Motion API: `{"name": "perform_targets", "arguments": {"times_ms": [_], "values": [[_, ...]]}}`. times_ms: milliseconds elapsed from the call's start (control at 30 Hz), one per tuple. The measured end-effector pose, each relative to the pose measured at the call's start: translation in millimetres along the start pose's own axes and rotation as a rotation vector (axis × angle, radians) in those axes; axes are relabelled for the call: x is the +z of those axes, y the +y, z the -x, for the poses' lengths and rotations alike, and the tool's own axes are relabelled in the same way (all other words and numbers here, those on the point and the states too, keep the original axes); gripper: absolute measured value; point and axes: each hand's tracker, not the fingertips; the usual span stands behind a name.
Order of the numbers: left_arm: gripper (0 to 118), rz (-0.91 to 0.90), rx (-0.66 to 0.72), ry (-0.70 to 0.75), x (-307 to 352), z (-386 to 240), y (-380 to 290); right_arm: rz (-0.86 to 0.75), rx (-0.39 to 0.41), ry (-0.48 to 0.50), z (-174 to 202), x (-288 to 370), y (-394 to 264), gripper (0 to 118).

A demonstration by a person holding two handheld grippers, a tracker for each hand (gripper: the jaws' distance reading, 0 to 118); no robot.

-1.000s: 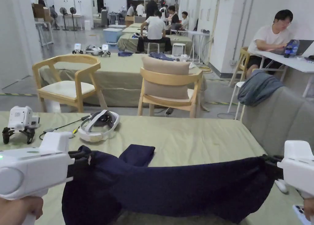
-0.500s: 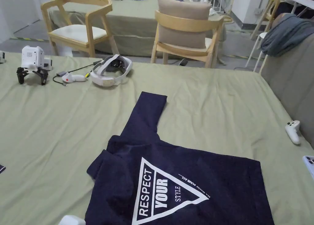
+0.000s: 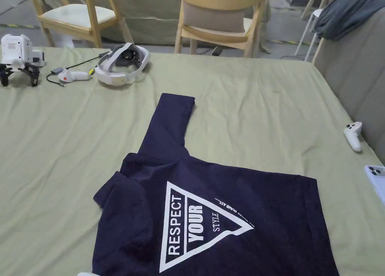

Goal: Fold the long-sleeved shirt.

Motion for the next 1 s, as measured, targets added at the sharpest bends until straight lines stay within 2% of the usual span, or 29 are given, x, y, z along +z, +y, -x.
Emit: {"name": "perform_targets", "arguments": {"times_ms": [33, 67, 100, 133, 167, 200, 233, 267, 367, 400, 433, 467, 500, 533, 567, 600, 767, 833, 933, 1000], "values": [[36, 0.002, 0.009, -0.004, 1, 0, 0, -0.004, 0.003, -0.030, 0, 1, 1, 91], [57, -0.002, 0.015, 0.011, 3, -1, 0, -0.006, 0.013, -0.078, 0, 2, 1, 98], [69, -0.011, 0.014, 0.027, 6, -1, -1, -0.013, 0.019, -0.113, -2, 4, 2, 107], [69, -0.012, 0.004, 0.032, 8, -2, -3, -0.034, 0.018, -0.117, -3, 9, 2, 107], [100, -0.025, 0.000, 0.054, 12, -3, -4, -0.079, 0.004, -0.109, -4, 17, 4, 116], [111, -0.041, 0.001, 0.057, 21, -5, -7, -0.125, -0.029, -0.083, -4, 26, 7, 116], [103, -0.102, 0.002, 0.019, 28, -6, -3, -0.169, -0.056, -0.072, -7, 32, 10, 116], [101, -0.123, 0.027, 0.016, 36, -6, 0, -0.221, -0.070, -0.075, -5, 39, 14, 116], [107, -0.234, 0.074, 0.069, 48, -11, 17, -0.379, -0.060, -0.092, 4, 56, 36, 116], [106, -0.286, 0.089, 0.096, 58, -8, 32, -0.427, -0.053, -0.100, 10, 61, 44, 112], [101, -0.335, 0.106, 0.155, 61, -8, 41, -0.488, -0.040, -0.103, 16, 65, 51, 96], [87, -0.417, 0.117, 0.180, 61, -9, 48, -0.540, -0.030, -0.114, 24, 65, 58, 71], [62, -0.485, 0.135, 0.208, 61, -10, 55, -0.566, -0.024, -0.136, 32, 62, 67, 38], [14, -0.520, 0.158, 0.223, 61, -6, 74, -0.586, -0.018, -0.155, 39, 59, 75, 0], [6, -0.541, 0.177, 0.253, 55, -6, 83, -0.613, -0.019, -0.163, 46, 56, 80, 0], [4, -0.579, 0.176, 0.263, 49, -6, 92, -0.610, -0.035, -0.138, 53, 52, 87, 0], [4, -0.549, 0.157, 0.193, 8, 12, 178, -0.598, -0.043, -0.112, 70, 23, 122, 0], [4, -0.519, 0.087, 0.196, -12, 24, 239, -0.590, -0.047, -0.096, 75, 10, 138, 0], [6, -0.466, 0.084, 0.167, -57, 49, 343, -0.589, -0.038, -0.101, 75, -10, 165, 0], [6, -0.417, 0.050, 0.209, -95, 64, 411, -0.589, -0.044, -0.104, 74, -25, 184, 0]]}}
